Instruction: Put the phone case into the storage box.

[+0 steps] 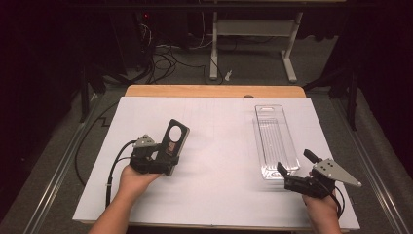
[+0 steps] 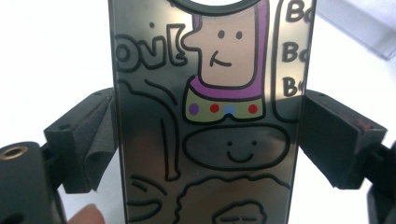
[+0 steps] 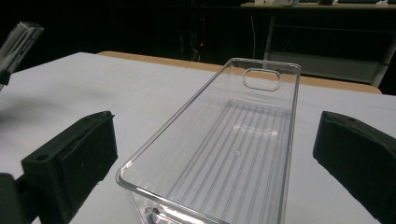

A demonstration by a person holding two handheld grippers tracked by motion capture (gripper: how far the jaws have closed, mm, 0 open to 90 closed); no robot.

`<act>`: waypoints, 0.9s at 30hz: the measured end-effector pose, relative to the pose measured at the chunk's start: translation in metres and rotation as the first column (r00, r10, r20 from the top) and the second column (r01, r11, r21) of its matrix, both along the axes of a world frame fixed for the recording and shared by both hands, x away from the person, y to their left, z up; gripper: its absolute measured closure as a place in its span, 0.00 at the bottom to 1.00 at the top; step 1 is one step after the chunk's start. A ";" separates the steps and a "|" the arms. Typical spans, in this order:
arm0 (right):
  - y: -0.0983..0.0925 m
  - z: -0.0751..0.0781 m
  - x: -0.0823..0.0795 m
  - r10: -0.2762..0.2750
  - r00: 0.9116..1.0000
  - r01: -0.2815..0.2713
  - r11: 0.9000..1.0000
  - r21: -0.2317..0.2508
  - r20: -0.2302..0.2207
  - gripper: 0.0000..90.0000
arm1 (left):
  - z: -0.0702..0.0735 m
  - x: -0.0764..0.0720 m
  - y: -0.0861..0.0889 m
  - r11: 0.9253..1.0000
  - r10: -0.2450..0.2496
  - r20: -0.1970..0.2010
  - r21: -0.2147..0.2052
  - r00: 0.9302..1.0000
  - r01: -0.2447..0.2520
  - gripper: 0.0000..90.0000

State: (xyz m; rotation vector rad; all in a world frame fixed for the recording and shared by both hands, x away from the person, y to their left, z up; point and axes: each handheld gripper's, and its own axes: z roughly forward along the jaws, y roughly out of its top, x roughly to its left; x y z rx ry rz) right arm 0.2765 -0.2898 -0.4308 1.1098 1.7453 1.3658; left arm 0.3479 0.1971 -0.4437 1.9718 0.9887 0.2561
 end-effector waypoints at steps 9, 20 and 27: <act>0.004 0.000 0.004 -0.002 1.000 0.002 1.000 -0.008 -0.008 0.00 | 0.001 0.000 0.005 0.999 -0.005 0.024 -0.037 1.000 0.006 0.15; 0.015 0.020 0.009 -0.011 1.000 0.011 0.999 -0.031 0.009 0.00 | 0.006 -0.003 0.009 0.997 -0.030 0.064 -0.075 0.997 0.035 0.15; 0.022 0.037 0.018 -0.007 0.999 0.008 0.999 -0.032 0.033 0.00 | 0.008 -0.004 0.010 0.997 -0.016 0.068 -0.068 0.998 0.020 0.15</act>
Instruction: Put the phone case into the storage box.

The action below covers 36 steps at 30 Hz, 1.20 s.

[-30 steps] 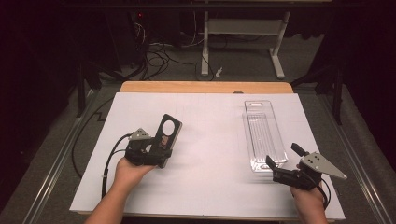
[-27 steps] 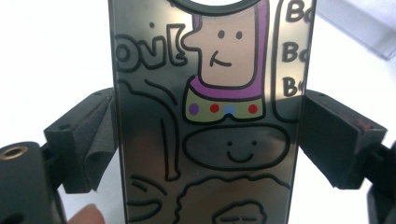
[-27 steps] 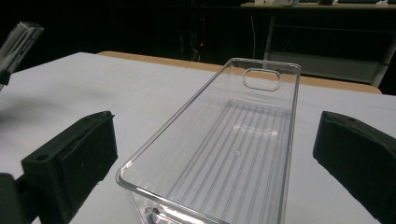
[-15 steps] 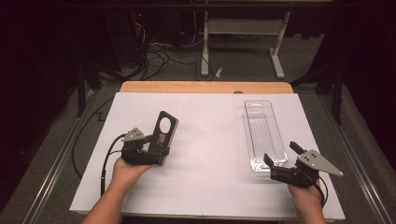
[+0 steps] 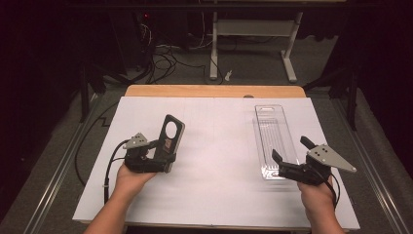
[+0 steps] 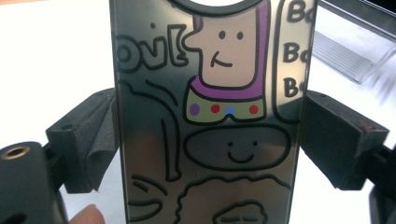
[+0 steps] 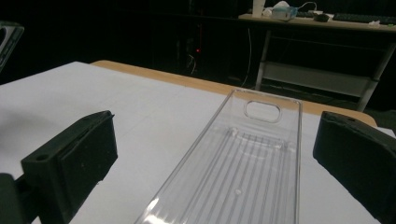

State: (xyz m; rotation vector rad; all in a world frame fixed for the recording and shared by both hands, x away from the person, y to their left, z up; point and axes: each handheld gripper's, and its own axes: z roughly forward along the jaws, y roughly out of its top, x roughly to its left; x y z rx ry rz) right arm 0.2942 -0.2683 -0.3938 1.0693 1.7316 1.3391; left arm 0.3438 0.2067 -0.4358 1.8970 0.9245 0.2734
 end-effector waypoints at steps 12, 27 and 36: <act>0.019 0.018 0.024 0.004 1.000 -0.004 1.000 0.019 -0.012 0.00 | 0.000 -0.002 -0.002 1.000 -0.020 -0.008 -0.022 1.000 0.020 0.15; 0.021 -0.001 0.018 0.027 0.999 -0.027 1.000 0.012 -0.032 0.00 | -0.002 -0.004 -0.008 0.999 -0.047 0.005 -0.003 0.999 0.047 0.15; 0.015 -0.005 0.011 0.029 0.999 -0.028 1.000 0.005 -0.031 0.00 | 0.002 -0.007 -0.009 0.997 -0.071 0.017 -0.020 0.997 0.071 0.14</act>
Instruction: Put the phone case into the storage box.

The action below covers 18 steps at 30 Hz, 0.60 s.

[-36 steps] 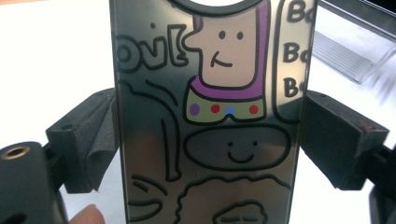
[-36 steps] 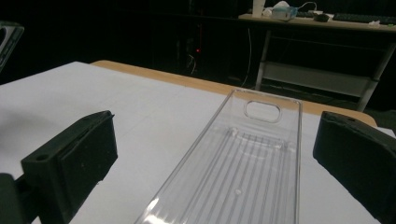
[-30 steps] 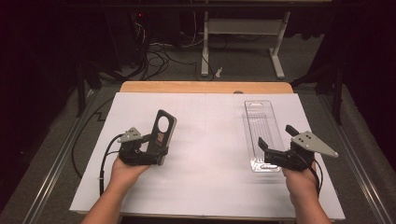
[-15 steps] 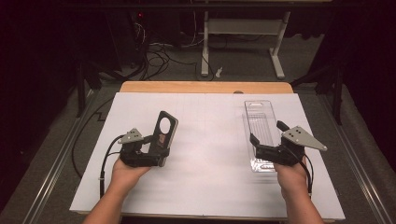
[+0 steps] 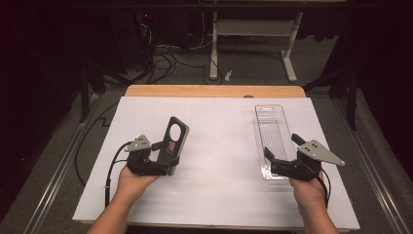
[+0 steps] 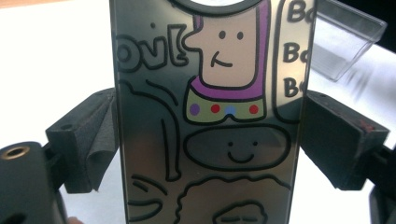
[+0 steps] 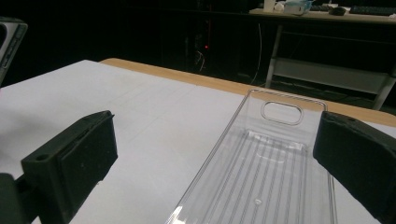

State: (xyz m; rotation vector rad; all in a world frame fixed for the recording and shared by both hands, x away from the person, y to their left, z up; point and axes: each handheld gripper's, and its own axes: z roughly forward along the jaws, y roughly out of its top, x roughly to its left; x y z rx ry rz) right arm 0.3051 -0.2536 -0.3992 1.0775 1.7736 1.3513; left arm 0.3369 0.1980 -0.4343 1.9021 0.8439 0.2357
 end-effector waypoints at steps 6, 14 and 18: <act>0.004 -0.001 -0.001 0.015 1.000 -0.015 1.000 -0.009 0.002 0.00 | 0.002 0.000 -0.003 0.998 -0.058 0.012 -0.003 0.998 0.058 0.15; 0.011 -0.001 -0.001 0.042 0.999 -0.042 0.999 -0.014 0.002 0.00 | 0.004 -0.001 -0.017 0.989 -0.147 0.024 0.023 0.989 0.147 0.15; 0.013 0.001 -0.003 0.061 0.998 -0.061 0.998 -0.009 0.010 0.00 | 0.006 -0.001 -0.021 0.984 -0.177 0.030 0.012 0.984 0.177 0.15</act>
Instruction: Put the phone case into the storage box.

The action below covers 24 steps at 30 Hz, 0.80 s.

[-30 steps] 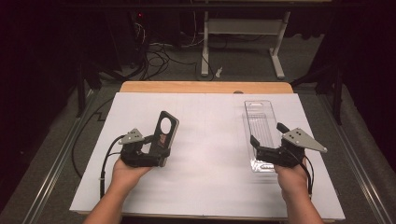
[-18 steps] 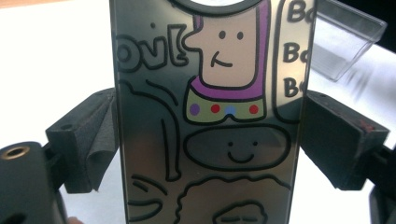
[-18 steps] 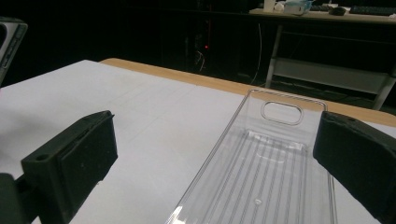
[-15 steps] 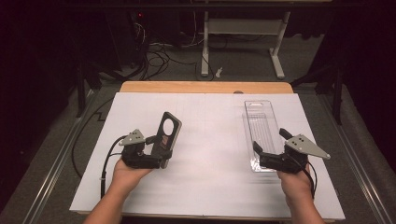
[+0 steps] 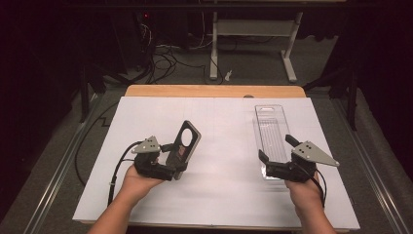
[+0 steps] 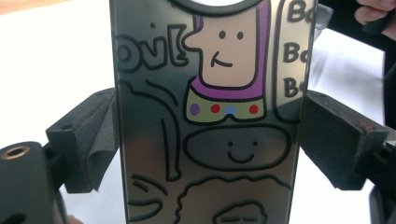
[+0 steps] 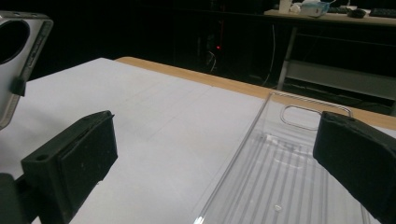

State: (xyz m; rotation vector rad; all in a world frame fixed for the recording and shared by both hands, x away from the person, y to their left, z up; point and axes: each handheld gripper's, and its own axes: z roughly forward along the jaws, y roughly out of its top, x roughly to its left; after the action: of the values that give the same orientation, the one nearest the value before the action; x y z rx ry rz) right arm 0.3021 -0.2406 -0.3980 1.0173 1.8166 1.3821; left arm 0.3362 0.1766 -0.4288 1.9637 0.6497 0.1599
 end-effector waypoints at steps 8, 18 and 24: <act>0.007 0.001 0.000 0.033 0.999 -0.033 0.999 0.002 -0.006 0.00 | 0.001 0.001 -0.002 0.999 -0.041 -0.005 -0.029 0.999 0.041 0.15; 0.027 0.004 -0.005 0.143 0.990 -0.143 0.989 0.028 0.006 0.00 | 0.009 -0.004 0.001 0.991 -0.109 0.011 -0.079 0.994 0.109 0.15; 0.048 0.007 -0.007 0.183 0.983 -0.183 0.983 0.030 0.019 0.00 | 0.008 -0.004 0.001 0.990 -0.122 0.006 -0.076 0.993 0.122 0.15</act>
State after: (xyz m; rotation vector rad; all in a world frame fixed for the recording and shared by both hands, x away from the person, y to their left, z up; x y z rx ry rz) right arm 0.2950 -0.1924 -0.3906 0.8693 1.9213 1.5270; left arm 0.3325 0.1779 -0.4206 1.9235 0.5258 0.0603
